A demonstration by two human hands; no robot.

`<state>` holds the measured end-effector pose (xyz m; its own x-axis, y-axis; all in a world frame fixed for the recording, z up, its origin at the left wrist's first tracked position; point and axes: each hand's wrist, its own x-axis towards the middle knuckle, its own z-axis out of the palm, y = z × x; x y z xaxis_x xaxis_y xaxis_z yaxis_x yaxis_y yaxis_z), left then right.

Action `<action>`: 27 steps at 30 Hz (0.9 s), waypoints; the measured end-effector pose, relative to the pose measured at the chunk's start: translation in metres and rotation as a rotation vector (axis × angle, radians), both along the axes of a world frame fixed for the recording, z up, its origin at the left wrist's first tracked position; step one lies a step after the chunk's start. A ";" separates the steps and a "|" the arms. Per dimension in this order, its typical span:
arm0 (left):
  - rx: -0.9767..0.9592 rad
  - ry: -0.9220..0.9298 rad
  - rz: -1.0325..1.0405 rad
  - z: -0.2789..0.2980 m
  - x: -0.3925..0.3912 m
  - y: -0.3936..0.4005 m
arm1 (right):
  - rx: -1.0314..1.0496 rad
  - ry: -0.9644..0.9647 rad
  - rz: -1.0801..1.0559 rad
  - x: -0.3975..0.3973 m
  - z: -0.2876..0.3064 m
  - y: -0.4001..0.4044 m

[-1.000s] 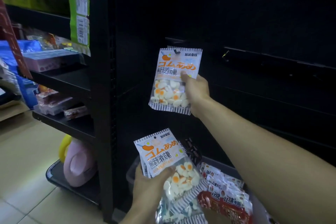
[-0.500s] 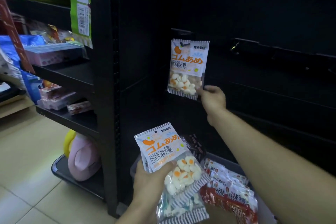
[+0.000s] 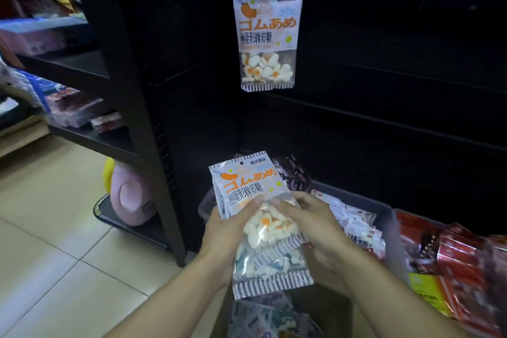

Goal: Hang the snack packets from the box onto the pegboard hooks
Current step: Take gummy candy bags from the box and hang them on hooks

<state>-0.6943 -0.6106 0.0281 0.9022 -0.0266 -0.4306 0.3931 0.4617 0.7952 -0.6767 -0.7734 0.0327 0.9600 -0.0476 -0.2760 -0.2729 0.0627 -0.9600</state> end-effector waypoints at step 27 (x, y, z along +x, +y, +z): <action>0.282 -0.150 0.163 0.014 0.013 0.016 | 0.031 -0.490 -0.167 0.046 0.127 0.037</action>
